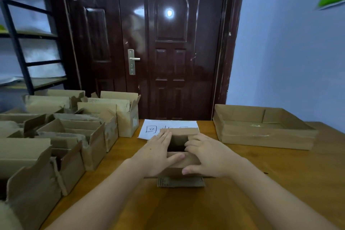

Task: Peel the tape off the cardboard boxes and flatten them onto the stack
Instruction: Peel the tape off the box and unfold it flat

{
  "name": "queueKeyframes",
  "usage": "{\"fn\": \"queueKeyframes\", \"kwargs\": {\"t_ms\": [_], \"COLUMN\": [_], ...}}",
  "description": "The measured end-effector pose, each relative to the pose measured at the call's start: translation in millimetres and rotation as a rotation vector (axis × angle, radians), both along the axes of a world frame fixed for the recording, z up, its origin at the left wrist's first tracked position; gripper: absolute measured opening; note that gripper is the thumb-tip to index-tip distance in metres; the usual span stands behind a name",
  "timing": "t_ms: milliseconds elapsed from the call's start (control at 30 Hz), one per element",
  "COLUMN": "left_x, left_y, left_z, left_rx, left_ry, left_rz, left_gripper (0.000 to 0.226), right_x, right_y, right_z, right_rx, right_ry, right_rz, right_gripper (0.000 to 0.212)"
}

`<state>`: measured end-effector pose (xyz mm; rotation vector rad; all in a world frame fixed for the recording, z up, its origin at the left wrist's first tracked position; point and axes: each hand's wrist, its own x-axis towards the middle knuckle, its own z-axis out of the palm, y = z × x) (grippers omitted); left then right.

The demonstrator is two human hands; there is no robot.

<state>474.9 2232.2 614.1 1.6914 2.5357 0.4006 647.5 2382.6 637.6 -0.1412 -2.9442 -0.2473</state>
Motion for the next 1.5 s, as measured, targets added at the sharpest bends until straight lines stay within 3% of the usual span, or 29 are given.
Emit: {"fn": "queueKeyframes", "kwargs": {"t_ms": [200, 367, 467, 633, 967, 1167, 1300, 1367, 1433, 1500], "left_x": [0, 0, -1, -4, 2, 10, 5, 1, 6, 17], "left_y": [-1, 1, 4, 6, -4, -14, -9, -7, -10, -11], "left_z": [0, -2, -7, -12, -16, -2, 9, 12, 13, 10], "left_rx": [0.013, 0.018, 0.034, 0.058, 0.209, 0.267, 0.245, 0.209, 0.230, 0.259], "left_ry": [0.007, -0.002, 0.008, 0.010, -0.172, -0.365, -0.199, -0.320, -0.484, -0.512], "left_rz": [-0.012, 0.004, 0.017, 0.022, -0.005, -0.050, 0.082, 0.110, 0.040, -0.009], "left_gripper": [0.104, 0.105, 0.105, 0.107, 0.105, 0.104, 0.130, 0.137, 0.124, 0.110], "right_x": [18, 31, 35, 30, 21, 13, 3, -2, -6, -9], "right_y": [12, 11, 4, -19, -13, -11, -10, -9, -8, -9], "right_z": [6, -5, -25, -56, -62, -45, -32, -28, -26, -23], "right_rx": [0.045, 0.125, -0.076, -0.445, -0.559, -0.800, -0.979, -1.024, -1.057, -1.130], "right_ry": [0.263, 0.160, 0.151, 0.326, 0.399, 0.503, 0.546, 0.532, 0.516, 0.515], "right_rz": [-0.052, -0.215, -0.301, -0.430, -0.426, -0.516, -0.486, -0.486, -0.493, -0.466], "right_gripper": [0.080, 0.092, 0.093, 0.081, 0.076, 0.079, 0.071, 0.067, 0.065, 0.064]}}
